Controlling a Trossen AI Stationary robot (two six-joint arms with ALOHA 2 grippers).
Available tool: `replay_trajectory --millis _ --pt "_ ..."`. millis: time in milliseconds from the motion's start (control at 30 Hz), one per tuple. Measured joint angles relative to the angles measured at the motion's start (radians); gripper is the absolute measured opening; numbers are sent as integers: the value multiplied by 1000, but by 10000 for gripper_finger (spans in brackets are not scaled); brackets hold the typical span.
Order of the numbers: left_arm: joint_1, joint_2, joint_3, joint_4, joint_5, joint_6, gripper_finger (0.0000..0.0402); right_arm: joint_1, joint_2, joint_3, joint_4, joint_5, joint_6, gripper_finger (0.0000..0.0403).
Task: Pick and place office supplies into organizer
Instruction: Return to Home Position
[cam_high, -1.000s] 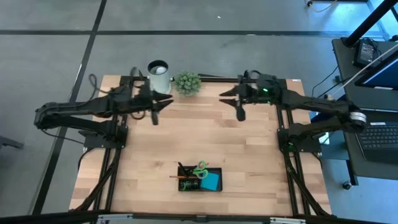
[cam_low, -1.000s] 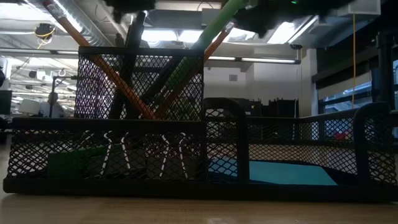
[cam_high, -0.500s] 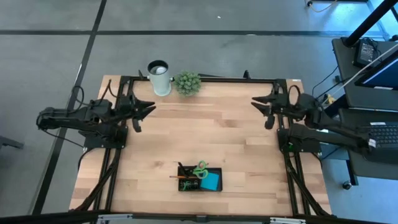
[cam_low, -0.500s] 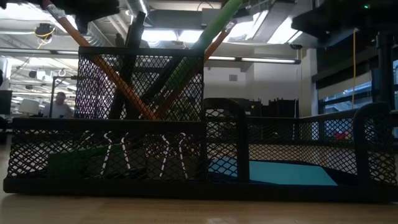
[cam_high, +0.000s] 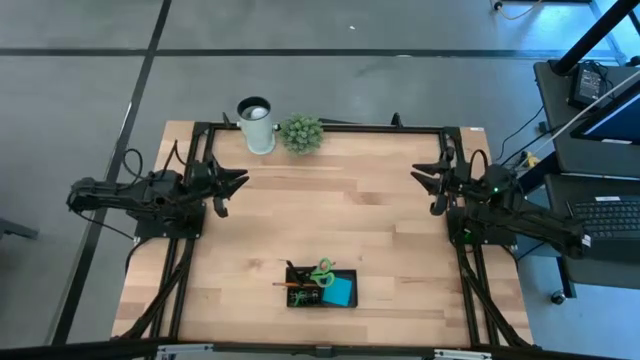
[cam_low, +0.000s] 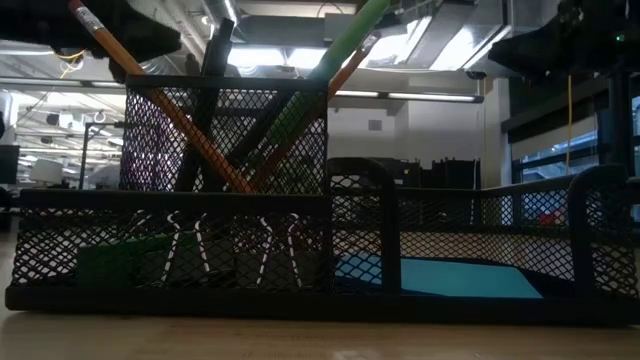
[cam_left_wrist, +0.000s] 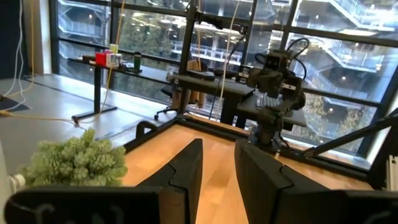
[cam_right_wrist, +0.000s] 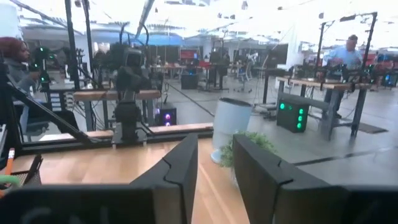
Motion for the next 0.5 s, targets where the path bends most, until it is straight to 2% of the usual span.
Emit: replay_trajectory --millis 500 --pt "0 -34 -173 68 -2 -85 85 0 -81 -139 117 8 41 103"
